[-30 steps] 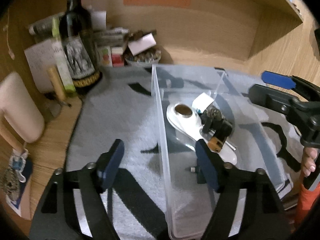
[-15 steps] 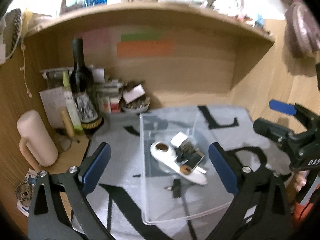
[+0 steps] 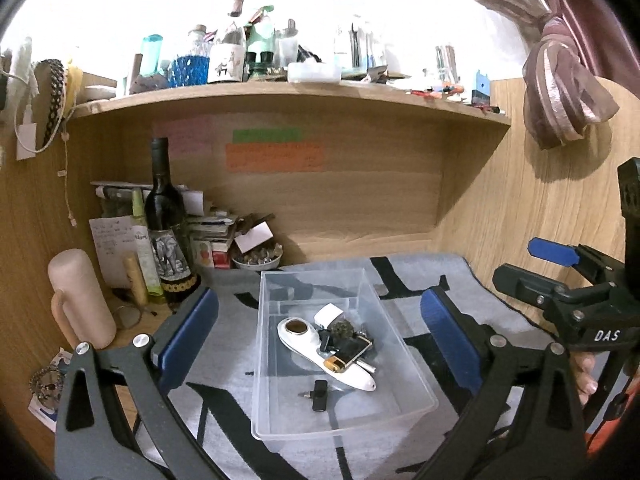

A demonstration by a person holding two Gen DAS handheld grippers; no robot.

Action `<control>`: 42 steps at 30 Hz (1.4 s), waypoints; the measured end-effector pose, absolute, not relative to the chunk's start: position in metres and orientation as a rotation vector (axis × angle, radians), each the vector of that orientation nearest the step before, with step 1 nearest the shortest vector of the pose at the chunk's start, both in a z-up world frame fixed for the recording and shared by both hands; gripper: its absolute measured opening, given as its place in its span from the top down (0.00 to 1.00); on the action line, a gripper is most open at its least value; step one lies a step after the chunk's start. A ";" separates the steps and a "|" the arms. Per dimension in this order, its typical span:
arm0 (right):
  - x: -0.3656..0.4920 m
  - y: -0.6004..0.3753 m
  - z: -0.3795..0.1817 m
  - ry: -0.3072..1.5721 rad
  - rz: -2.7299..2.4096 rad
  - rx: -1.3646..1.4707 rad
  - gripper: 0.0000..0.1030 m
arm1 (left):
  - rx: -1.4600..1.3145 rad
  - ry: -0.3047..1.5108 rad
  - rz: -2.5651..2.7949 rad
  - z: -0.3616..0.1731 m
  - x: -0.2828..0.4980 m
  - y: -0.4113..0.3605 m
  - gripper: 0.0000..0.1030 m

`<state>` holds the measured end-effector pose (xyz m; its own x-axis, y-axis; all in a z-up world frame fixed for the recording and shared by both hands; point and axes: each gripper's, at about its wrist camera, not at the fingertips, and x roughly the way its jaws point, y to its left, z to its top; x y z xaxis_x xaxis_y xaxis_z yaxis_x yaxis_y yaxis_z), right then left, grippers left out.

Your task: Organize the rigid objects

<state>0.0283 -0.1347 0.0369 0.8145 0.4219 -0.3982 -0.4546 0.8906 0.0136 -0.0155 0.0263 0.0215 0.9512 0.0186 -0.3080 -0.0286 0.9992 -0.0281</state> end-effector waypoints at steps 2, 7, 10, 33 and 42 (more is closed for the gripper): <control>0.025 -0.135 0.038 0.396 0.470 -0.086 0.00 | -0.030 0.305 0.024 0.022 -0.019 0.024 0.00; 0.021 -0.135 0.038 0.387 0.477 -0.092 0.00 | -0.024 0.300 0.020 0.021 -0.022 0.020 0.00; 0.021 -0.135 0.038 0.388 0.480 -0.092 0.00 | -0.021 0.300 0.015 0.020 -0.024 0.019 0.00; 0.019 -0.128 0.036 0.403 0.477 -0.101 0.00 | -0.030 0.307 0.010 0.019 -0.021 0.020 0.00; 0.019 -0.127 0.036 0.403 0.474 -0.103 0.00 | -0.031 0.311 0.010 0.018 -0.019 0.022 0.00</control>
<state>0.0189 -0.1268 0.0361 0.8128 0.4232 -0.4003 -0.4632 0.8862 -0.0038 -0.0194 0.0217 0.0175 0.9520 0.0052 -0.3060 -0.0146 0.9995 -0.0287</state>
